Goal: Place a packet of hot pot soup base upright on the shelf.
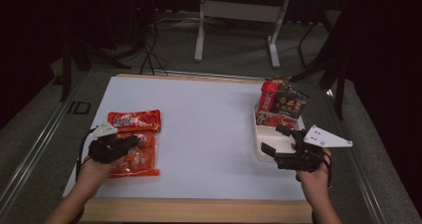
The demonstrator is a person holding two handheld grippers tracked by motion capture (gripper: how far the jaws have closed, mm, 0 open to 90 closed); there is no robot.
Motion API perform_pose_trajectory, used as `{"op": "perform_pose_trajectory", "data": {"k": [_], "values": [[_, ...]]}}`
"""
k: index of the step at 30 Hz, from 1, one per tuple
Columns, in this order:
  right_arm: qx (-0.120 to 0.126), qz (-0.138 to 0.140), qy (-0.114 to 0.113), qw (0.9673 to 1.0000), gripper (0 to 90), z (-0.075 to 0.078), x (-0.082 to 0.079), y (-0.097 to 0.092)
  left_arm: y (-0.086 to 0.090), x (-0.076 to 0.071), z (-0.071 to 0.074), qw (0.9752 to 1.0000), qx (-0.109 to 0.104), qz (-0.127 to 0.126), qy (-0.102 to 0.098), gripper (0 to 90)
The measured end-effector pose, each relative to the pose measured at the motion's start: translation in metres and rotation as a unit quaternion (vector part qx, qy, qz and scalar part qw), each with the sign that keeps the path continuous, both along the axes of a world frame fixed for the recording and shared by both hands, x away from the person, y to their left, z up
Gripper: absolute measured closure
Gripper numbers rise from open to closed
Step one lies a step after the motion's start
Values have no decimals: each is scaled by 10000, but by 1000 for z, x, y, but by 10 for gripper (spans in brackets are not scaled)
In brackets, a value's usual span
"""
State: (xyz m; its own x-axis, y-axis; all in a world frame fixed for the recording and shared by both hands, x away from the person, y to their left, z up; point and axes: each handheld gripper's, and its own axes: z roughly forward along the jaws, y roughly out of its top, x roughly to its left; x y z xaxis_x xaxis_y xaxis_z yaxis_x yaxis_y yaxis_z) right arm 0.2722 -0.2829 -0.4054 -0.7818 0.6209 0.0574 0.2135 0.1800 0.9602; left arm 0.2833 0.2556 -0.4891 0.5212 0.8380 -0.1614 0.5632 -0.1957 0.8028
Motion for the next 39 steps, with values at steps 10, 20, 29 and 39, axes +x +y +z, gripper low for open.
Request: {"op": "perform_pose_trajectory", "data": {"k": [10,20,29,39], "values": [[-68,205,91,9997,151,-11,-1,10,36,4,-23,9963,538,580,344,899],[-126,284,164,9994,152,-15,0,13,61,15,-45,9875,797,1209,616,899],[-141,313,188,9992,152,-18,1,14,56,23,-53,9870,836,1161,730,900],[-173,361,216,9990,152,-19,1,16,41,30,-51,9891,911,884,748,900]]}}
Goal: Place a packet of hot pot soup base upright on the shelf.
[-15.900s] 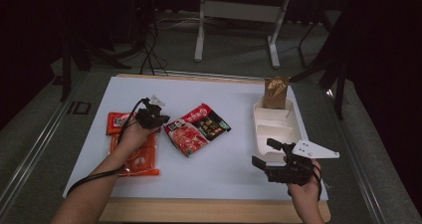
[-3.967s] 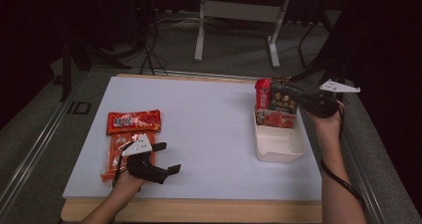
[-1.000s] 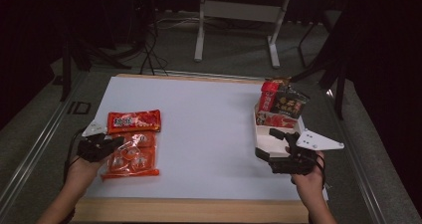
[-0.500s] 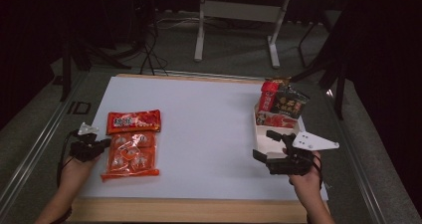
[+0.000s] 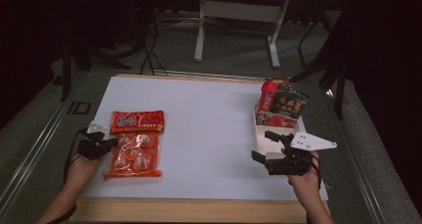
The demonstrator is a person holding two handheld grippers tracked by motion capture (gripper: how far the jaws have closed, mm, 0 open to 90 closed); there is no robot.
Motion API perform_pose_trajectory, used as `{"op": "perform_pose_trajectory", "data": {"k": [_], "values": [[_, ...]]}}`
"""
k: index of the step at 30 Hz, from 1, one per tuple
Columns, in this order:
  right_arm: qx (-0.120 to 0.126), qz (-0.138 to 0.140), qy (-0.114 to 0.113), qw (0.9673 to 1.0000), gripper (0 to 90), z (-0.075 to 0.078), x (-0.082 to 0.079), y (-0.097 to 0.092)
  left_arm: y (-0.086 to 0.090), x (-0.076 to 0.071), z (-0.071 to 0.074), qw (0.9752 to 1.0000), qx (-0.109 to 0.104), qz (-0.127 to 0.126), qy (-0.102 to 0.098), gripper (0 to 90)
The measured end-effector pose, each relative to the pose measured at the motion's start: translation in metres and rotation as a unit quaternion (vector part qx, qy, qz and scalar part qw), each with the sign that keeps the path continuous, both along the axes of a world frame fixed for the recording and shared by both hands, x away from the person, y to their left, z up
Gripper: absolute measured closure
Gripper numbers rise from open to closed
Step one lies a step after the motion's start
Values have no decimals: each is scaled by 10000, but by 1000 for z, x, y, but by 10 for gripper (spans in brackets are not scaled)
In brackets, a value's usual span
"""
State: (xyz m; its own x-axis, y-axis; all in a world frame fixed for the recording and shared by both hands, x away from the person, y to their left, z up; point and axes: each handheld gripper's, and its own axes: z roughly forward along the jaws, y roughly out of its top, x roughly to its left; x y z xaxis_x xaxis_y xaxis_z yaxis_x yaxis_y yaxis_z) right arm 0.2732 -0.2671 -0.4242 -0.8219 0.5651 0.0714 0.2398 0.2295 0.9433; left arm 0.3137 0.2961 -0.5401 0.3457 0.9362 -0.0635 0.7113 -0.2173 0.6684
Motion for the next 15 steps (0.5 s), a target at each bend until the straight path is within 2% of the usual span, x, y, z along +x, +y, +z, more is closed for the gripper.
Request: {"op": "perform_pose_trajectory", "data": {"k": [15], "values": [[15,-6,20,10000,152,-1,0,-2,-46,12,3,9979,17,-646,42,900]]}}
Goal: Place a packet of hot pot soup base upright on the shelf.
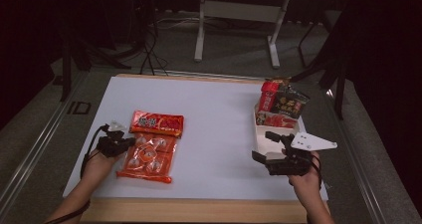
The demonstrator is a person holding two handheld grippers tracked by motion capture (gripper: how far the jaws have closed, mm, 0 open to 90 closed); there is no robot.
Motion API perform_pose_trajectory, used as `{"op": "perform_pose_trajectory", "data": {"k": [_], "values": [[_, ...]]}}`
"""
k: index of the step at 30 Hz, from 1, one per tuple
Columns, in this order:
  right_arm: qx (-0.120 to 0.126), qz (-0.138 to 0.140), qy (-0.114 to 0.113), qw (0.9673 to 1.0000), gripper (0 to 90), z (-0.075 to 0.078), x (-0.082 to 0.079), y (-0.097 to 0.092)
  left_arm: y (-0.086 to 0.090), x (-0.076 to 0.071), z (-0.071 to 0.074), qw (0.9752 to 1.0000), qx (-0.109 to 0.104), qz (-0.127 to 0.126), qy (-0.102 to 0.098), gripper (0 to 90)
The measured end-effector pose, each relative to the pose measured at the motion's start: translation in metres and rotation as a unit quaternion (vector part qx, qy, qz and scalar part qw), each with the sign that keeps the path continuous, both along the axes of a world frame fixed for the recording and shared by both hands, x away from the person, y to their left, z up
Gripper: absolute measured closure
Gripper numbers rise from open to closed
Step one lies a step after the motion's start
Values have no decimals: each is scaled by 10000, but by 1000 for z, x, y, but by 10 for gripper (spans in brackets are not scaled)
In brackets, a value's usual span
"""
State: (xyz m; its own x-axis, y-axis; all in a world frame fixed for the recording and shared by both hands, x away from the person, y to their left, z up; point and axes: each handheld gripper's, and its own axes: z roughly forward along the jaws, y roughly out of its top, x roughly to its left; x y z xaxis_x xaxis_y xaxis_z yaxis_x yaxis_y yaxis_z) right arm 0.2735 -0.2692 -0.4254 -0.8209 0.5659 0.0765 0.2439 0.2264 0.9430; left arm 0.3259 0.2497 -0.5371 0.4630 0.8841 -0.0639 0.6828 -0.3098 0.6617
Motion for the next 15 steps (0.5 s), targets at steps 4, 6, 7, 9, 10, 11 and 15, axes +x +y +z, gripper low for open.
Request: {"op": "perform_pose_trajectory", "data": {"k": [4,6,7,9,10,11,15], "values": [[1,7,-5,10000,152,1,0,0,-10,2,0,9999,-21,-156,8,900],[7,6,-4,10000,152,1,-1,0,-13,2,0,9998,-28,-189,10,900],[-5,3,-4,10000,152,1,0,0,-13,2,0,9998,-28,-189,10,900],[6,8,-1,10000,152,0,0,0,-24,4,1,9994,-42,-346,35,900],[-3,3,-3,10000,152,0,0,0,-27,5,1,9993,-48,-376,30,900],[4,5,-2,10000,151,0,0,0,-30,5,1,9991,-32,-426,29,900],[8,14,6,10000,152,0,-1,-1,-38,6,1,9985,-66,-539,41,900]]}}
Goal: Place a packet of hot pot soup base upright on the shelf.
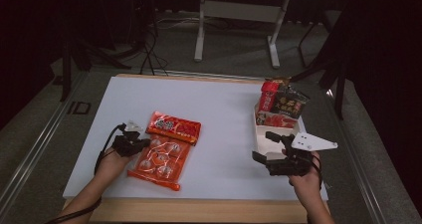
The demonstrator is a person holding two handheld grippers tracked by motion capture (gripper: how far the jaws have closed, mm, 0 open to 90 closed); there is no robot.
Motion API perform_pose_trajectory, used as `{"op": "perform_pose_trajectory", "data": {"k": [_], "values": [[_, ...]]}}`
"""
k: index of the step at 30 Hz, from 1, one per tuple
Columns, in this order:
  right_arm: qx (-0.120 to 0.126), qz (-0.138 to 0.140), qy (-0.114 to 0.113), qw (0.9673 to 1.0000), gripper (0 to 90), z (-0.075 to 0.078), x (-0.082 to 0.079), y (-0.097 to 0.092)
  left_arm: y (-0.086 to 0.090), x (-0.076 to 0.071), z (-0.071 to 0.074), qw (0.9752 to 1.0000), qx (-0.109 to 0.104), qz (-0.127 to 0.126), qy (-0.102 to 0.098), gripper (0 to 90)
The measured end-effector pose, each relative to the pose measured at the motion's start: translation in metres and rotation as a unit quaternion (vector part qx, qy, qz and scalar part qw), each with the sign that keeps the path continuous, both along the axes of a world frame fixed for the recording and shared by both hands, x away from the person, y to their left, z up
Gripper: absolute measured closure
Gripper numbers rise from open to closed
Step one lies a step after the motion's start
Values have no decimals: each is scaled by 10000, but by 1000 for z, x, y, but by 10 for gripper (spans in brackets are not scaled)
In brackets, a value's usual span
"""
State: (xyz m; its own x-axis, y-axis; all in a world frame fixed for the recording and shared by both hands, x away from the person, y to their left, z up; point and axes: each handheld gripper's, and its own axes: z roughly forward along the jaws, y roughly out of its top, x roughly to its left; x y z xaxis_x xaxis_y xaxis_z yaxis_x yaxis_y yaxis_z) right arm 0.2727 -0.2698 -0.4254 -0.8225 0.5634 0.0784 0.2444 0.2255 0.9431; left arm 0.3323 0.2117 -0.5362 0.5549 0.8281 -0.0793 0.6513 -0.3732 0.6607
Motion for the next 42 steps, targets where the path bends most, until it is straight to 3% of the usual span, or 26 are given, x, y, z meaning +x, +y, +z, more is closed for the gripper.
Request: {"op": "perform_pose_trajectory", "data": {"k": [6,8,10,13,19,26,30,42], "values": [[5,-13,-13,10000,152,0,-1,-1,-15,0,1,9997,7,-246,20,900],[13,-9,-18,10000,152,1,-1,-2,-15,-1,1,9997,16,-249,6,900],[16,-16,-5,10000,152,0,-1,-2,-11,-1,2,9994,-123,-304,59,900],[21,-11,6,10000,152,0,-1,-2,-8,-4,3,9993,-100,-362,88,899],[-1,-2,-6,10000,152,0,-1,0,6,-26,16,9987,-167,-483,62,899],[-46,44,-20,10000,152,1,-1,4,10,-46,12,9968,0,-725,332,899],[-62,68,-28,10000,152,1,-2,5,11,-49,7,9959,143,-755,474,899],[-69,94,19,9999,152,-2,-1,5,-1,-49,4,9945,27,-906,525,900]]}}
